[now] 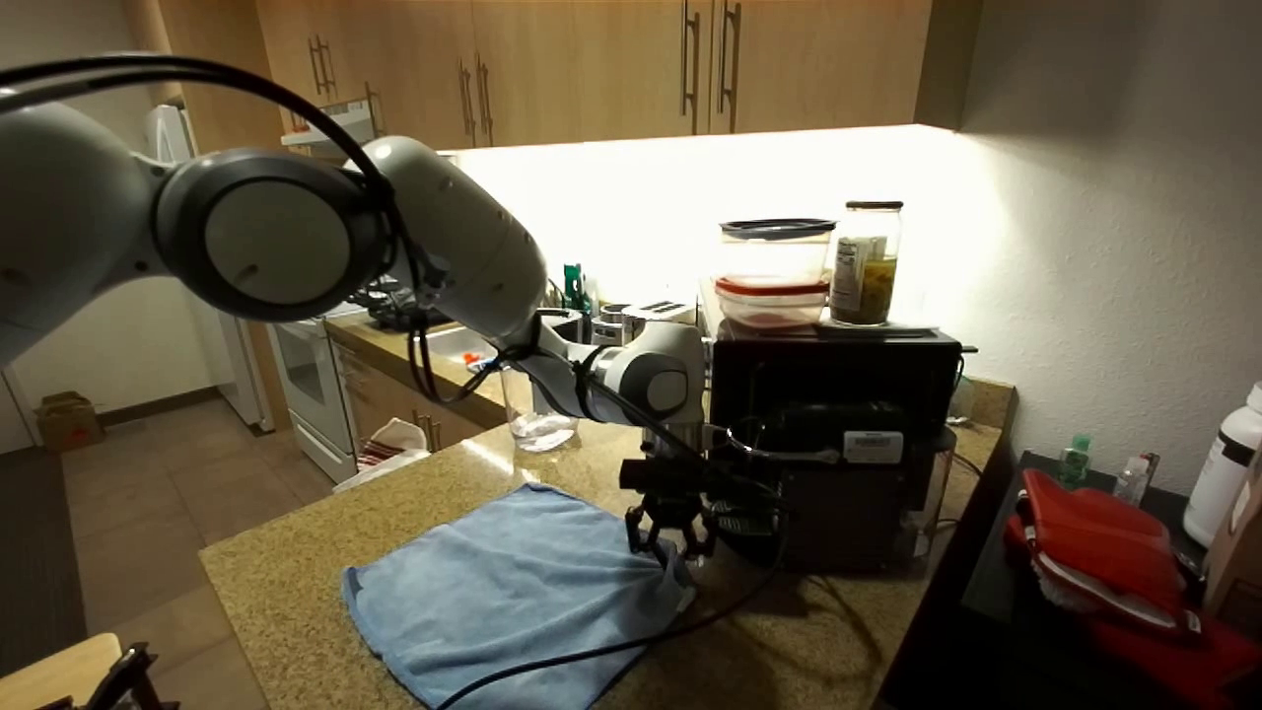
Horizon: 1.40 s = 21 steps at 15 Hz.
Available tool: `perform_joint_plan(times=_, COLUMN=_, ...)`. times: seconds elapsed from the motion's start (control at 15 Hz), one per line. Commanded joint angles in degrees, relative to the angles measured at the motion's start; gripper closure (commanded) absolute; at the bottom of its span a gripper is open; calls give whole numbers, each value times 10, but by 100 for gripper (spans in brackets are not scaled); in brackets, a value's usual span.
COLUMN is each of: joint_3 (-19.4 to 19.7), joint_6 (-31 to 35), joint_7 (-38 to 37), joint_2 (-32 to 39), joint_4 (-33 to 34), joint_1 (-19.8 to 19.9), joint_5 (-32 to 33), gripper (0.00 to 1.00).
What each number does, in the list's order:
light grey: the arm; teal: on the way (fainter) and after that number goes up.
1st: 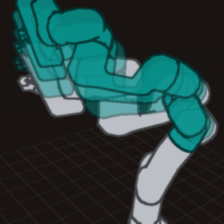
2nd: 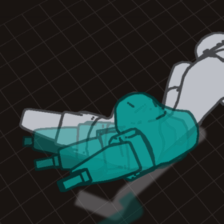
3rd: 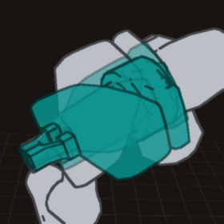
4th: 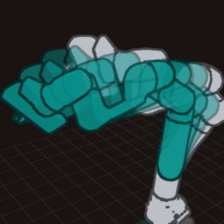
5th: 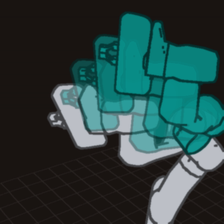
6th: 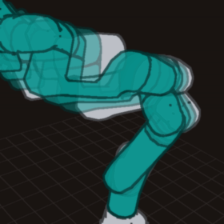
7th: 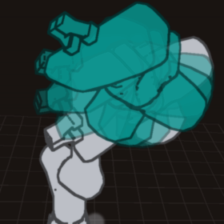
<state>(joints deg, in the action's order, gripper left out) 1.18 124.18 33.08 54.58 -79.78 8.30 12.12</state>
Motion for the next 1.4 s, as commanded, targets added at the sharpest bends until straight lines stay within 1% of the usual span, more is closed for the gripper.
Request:
perform_joint_plan(times=0.0, joint_3=4, joint_6=25, joint_7=-42, joint_2=-28, joint_4=-35, joint_1=3, joint_5=-1, gripper=100)
perform_joint_plan(times=0.07, joint_3=7, joint_6=29, joint_7=-57, joint_2=-36, joint_4=-43, joint_1=2, joint_5=0, gripper=98)
perform_joint_plan(times=0.53, joint_3=20, joint_6=73, joint_7=-140, joint_2=-114, joint_4=-137, joint_1=-9, joint_5=7, gripper=98)
perform_joint_plan(times=1.0, joint_3=41, joint_6=104, joint_7=-171, joint_2=-190, joint_4=-213, joint_1=-18, joint_5=19, gripper=98)
perform_joint_plan(times=1.07, joint_3=50, joint_6=131, joint_7=-190, joint_2=-199, joint_4=-230, joint_1=-26, joint_5=28, gripper=98)
perform_joint_plan(times=1.33, joint_3=53, joint_6=177, joint_7=-231, joint_2=-229, joint_4=-287, joint_1=-45, joint_5=35, gripper=98)
